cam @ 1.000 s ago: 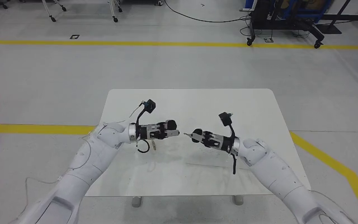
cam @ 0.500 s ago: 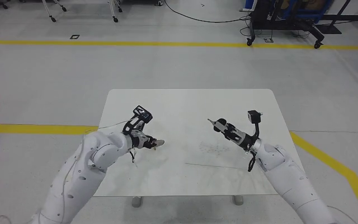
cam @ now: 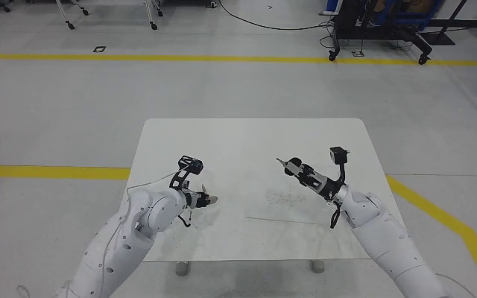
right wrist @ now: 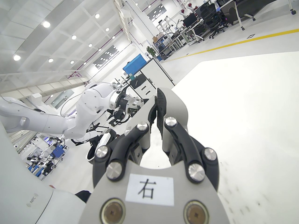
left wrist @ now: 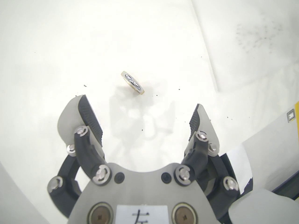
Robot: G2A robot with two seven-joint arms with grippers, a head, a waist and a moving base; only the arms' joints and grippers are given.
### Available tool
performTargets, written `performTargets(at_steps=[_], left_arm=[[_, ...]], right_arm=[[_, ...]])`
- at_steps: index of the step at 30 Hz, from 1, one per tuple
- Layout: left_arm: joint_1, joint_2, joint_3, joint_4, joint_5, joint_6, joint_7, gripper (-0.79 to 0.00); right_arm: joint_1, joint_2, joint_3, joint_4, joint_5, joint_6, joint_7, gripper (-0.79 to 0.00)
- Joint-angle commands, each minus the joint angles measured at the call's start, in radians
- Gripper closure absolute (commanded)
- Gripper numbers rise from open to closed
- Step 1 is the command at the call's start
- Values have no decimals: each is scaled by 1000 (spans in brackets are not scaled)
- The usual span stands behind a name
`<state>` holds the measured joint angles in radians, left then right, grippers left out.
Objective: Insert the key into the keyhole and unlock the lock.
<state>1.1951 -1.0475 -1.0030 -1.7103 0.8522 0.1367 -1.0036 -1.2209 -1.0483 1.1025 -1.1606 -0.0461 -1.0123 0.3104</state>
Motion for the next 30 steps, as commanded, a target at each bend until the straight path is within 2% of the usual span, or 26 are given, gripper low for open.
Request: performTargets(at_steps=[1, 6, 9, 10, 11, 13, 14, 16, 17, 30], left_arm=[[-27, -12, 30, 44, -9, 21, 12, -576], [-72, -27, 68, 88, -4, 25, -9, -563], [-84, -31, 70, 97, -1, 32, -13, -486], [-86, -33, 69, 97, -1, 37, -10, -416], [-87, -33, 68, 98, -2, 39, -8, -416], [-89, -35, 69, 105, 3, 41, -7, -317], [-92, -37, 72, 109, 2, 34, -13, -243], [-97, -39, 74, 118, -4, 30, -15, -34], [-99, -41, 76, 125, -4, 30, -19, 0], [-116, -53, 87, 143, 11, 21, -38, 0]], right_arm=[[0, 0, 0, 0, 0, 0, 0, 0], [0, 0, 0, 0, 0, 0, 0, 0], [0, 0, 0, 0, 0, 0, 0, 0], [0, 0, 0, 0, 0, 0, 0, 0], [0, 0, 0, 0, 0, 0, 0, 0], [0, 0, 0, 0, 0, 0, 0, 0], [0, 0, 0, 0, 0, 0, 0, 0], [0, 0, 0, 0, 0, 0, 0, 0], [0, 0, 0, 0, 0, 0, 0, 0], [0, 0, 0, 0, 0, 0, 0, 0]])
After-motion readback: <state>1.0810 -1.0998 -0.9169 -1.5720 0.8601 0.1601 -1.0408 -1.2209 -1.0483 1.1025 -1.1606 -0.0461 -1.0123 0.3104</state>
